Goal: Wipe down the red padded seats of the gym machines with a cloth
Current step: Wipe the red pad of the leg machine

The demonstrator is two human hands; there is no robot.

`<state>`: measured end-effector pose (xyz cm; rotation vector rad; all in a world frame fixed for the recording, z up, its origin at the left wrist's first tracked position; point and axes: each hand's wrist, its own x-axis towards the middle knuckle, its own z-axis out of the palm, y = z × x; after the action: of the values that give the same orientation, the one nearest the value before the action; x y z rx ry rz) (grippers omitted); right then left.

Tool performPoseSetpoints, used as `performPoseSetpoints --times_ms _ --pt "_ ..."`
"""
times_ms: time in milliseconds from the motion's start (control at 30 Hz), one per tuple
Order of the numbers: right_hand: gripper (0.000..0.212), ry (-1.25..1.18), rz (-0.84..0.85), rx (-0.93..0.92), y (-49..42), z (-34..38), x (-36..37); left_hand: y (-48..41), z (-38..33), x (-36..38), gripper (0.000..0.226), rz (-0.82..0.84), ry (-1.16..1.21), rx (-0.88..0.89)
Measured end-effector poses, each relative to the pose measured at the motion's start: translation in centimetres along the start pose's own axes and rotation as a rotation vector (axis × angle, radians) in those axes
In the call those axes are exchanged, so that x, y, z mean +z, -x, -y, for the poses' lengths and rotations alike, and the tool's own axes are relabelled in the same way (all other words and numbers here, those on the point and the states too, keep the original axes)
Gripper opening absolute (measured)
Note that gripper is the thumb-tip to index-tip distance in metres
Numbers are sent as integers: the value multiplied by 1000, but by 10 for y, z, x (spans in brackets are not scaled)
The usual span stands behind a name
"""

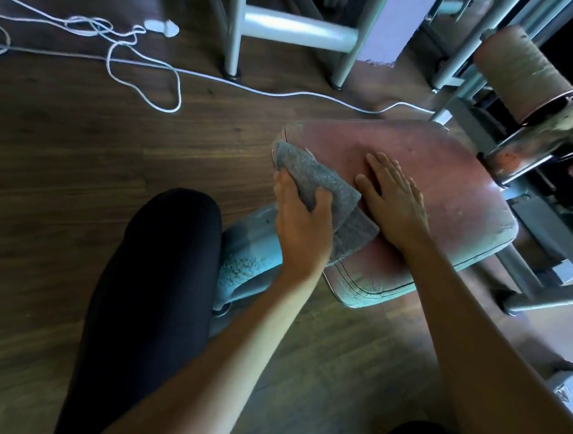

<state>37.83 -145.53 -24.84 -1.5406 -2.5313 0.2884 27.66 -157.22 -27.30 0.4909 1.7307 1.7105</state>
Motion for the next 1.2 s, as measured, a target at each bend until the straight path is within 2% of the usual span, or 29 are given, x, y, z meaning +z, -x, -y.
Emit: performPoseSetpoints --times_ms 67,167,333,500,667,767,867,967,1067,1133,1200 --pt "55 4 -9 4 1 1 -1 30 2 0 69 24 53 -26" --pt "55 12 0 12 3 3 -2 76 7 -4 71 68 102 -22" --pt "55 -1 -2 2 3 3 -2 -5 -8 -1 78 44 -31 -10" --pt "56 -43 -36 -19 7 1 -2 -8 -7 0 77 76 -178 83" --pt "56 -74 -122 135 9 -2 0 -12 -16 5 73 90 -534 185" --pt "54 -102 -132 154 9 0 0 -22 -21 8 76 119 -954 370" --pt "48 -136 -178 157 7 2 -1 -38 -35 16 89 248 -1310 524" --pt "42 -191 -220 199 0 2 -6 -60 -44 31 77 464 -1438 654" --pt "35 -288 -258 311 -13 1 -12 -85 -47 45 82 639 -1431 792" --pt "33 -296 -322 398 -29 -1 -14 -104 -45 52 92 742 -1370 925" --pt "33 -281 -350 507 -46 0 -15 -122 -43 56 93 858 -1310 1019"
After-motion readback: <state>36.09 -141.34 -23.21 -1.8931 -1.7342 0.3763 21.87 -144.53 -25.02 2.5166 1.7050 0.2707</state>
